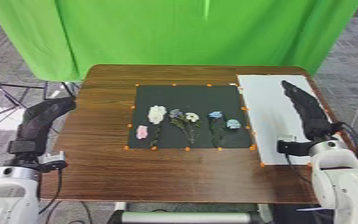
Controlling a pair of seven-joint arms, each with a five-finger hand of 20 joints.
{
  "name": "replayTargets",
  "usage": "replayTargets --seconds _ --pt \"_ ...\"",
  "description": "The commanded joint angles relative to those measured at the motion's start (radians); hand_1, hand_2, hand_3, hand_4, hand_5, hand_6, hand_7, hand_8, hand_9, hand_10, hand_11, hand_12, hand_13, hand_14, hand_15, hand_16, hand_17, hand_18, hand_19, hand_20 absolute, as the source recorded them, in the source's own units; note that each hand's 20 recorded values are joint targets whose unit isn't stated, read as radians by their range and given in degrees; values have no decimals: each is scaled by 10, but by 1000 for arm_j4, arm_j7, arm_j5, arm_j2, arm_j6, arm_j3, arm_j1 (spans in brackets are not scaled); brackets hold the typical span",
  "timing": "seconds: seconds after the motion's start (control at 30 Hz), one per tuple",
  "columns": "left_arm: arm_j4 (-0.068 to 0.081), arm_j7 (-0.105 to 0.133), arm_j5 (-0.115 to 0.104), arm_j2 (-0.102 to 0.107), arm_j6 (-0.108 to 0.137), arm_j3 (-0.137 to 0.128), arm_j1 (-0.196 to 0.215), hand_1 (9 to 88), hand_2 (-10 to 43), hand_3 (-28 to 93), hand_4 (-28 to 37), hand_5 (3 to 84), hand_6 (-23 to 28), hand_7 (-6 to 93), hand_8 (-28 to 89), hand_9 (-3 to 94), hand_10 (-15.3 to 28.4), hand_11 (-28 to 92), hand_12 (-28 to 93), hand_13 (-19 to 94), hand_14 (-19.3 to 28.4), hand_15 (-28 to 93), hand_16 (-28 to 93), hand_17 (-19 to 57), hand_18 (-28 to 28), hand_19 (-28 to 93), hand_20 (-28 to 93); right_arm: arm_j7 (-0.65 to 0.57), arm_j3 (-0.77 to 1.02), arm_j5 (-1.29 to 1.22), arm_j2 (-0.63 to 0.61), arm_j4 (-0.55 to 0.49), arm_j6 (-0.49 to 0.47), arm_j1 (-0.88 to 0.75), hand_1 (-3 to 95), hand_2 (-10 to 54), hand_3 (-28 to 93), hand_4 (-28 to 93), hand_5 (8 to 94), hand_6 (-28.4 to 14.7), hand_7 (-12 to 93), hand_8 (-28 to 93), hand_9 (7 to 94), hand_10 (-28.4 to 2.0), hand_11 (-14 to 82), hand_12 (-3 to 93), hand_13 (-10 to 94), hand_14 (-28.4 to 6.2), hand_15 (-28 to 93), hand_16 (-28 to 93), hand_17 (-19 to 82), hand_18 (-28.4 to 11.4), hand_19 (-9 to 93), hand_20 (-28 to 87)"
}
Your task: Arrange flowers
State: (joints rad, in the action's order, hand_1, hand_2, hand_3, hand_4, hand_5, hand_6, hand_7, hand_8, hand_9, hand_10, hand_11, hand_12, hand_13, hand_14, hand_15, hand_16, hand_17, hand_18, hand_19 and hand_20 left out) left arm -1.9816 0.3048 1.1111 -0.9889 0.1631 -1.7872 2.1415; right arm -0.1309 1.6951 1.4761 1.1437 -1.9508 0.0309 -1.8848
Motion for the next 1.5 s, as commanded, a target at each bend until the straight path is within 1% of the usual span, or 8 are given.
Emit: replayTargets --seconds 0.03,0.1,0.17,0.37,0.6,0.77,1.1,1.5 --pt "-4 135 -78 -36 130 107 -71 190 27 673 -279 310 1 105 -95 325 112 86 33 219 95 37 -39 30 46 5 119 543 -94 -411 132 6 -179 -34 -26 94 566 -251 259 3 13 -63 251 -102 -8 43 129 -54 -77 59 -2 -60 -27 141" --pt "-6 139 -97 -35 107 117 -87 180 52 663 -282 297 0 107 -100 319 110 81 20 207 86 31 -51 28 35 5 112 571 -101 -398 139 10 -175 -28 -26 99 538 -256 256 3 13 -63 249 -102 -8 43 124 -53 -83 57 -6 -63 -27 135" --pt "-2 125 -83 -43 74 115 -99 172 68 660 -282 300 1 118 -108 323 112 85 16 205 84 32 -59 29 30 6 108 572 -101 -389 130 14 -155 -25 -26 99 535 -256 258 4 13 -62 257 -96 -4 44 125 -54 -85 57 -3 -67 -25 133" --pt "-4 121 -125 -37 67 104 -99 181 150 610 -283 342 6 109 -102 358 122 105 18 217 84 39 -66 33 27 8 105 606 -87 -418 139 5 -110 -36 -26 93 566 -246 273 7 17 -62 273 -99 3 48 138 -58 -78 60 12 -76 -16 133" --pt "-18 117 -116 -20 30 72 -65 169 146 629 -283 379 13 103 -92 375 124 110 29 219 85 43 -65 36 31 10 105 615 -77 -413 135 -1 -95 -63 -26 88 592 -244 277 8 21 -64 278 -99 5 48 144 -62 -68 60 20 -79 -13 135" --pt "-20 122 -143 -15 39 66 -53 173 134 632 -283 388 16 102 -90 379 124 112 35 224 90 46 -64 40 35 11 106 617 -69 -400 135 -2 -86 -67 -26 82 606 -245 281 10 24 -64 279 -101 5 49 145 -66 -62 58 27 -83 -11 138" --pt "-14 110 -132 -1 13 56 -54 194 114 643 -283 379 8 107 -88 369 121 104 37 228 93 47 -61 43 39 11 106 581 -56 -327 128 -7 -86 -90 -26 76 630 -234 297 -12 17 -66 296 -96 11 52 155 -76 -43 56 44 -94 -8 144" --pt "-1 121 -145 -8 33 93 -102 201 106 644 -283 370 1 109 -90 359 118 96 40 229 93 48 -59 43 41 11 107 574 -52 -341 125 2 -82 -75 -26 78 635 -227 312 -23 14 -63 301 -105 13 53 165 -78 -20 39 61 -95 -6 150"
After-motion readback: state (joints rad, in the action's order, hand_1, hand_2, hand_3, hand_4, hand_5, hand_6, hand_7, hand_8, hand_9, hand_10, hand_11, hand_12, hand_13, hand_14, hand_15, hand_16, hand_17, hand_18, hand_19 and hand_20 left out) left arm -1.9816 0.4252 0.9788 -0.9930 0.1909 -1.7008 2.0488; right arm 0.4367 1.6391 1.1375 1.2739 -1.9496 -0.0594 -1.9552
